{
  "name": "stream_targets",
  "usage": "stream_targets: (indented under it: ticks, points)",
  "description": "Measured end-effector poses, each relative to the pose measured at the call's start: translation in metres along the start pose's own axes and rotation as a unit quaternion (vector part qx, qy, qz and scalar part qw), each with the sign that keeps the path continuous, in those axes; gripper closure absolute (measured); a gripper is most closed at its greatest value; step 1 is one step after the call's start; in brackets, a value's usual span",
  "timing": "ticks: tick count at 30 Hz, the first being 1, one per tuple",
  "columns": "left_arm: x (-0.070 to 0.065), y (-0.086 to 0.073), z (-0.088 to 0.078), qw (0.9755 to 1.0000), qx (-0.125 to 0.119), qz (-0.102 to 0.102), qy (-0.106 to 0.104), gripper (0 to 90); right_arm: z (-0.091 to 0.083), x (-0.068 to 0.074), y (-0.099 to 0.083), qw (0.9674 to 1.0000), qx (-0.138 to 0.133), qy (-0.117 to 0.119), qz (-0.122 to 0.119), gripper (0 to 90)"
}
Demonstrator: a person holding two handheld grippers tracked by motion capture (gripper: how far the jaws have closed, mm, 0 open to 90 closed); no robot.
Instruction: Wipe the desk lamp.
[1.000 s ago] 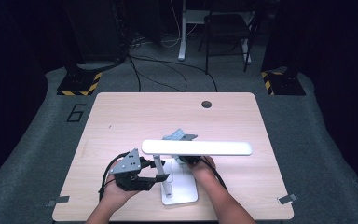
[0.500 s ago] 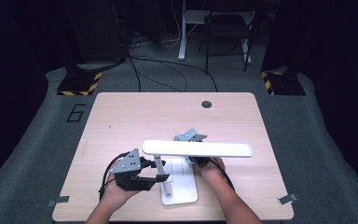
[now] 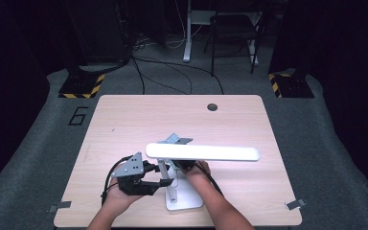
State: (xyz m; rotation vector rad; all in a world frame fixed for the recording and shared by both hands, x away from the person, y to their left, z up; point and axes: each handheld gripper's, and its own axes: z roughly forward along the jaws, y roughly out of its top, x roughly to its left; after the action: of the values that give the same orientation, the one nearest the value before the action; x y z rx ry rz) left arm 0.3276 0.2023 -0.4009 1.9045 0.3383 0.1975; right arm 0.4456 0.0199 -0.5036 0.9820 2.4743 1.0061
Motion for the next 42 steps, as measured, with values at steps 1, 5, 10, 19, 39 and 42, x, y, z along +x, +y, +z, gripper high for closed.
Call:
stream_targets:
  ticks: [1,5,10,19,39,42]
  points:
    - [0.0,0.0,0.0,1.0,0.001,0.0,0.001,53.1,0.002,0.003,0.003,1.0,-0.003,0.002,-0.001,82.3]
    - [-0.002,0.0,0.0,1.0,0.0,-0.001,0.006,53.2,0.006,0.012,0.007,0.9997,-0.003,0.001,-0.025,82.2]
    - [-0.003,0.001,-0.001,0.9999,0.008,-0.001,0.014,53.3,-0.002,0.003,0.001,0.9995,0.006,-0.005,-0.029,82.2]
    - [-0.003,0.002,-0.001,0.9999,0.009,-0.002,0.014,53.3,-0.033,-0.037,-0.028,0.9991,0.01,-0.039,-0.017,82.1]
    - [0.01,-0.004,-0.009,0.9987,-0.002,-0.011,0.049,53.0,-0.046,-0.053,-0.047,0.9975,0.0,-0.055,0.044,56.6]
    - [0.01,-0.004,-0.009,0.9987,-0.002,-0.014,0.048,53.0,-0.042,-0.056,-0.046,0.9972,-0.021,-0.052,0.05,55.8]
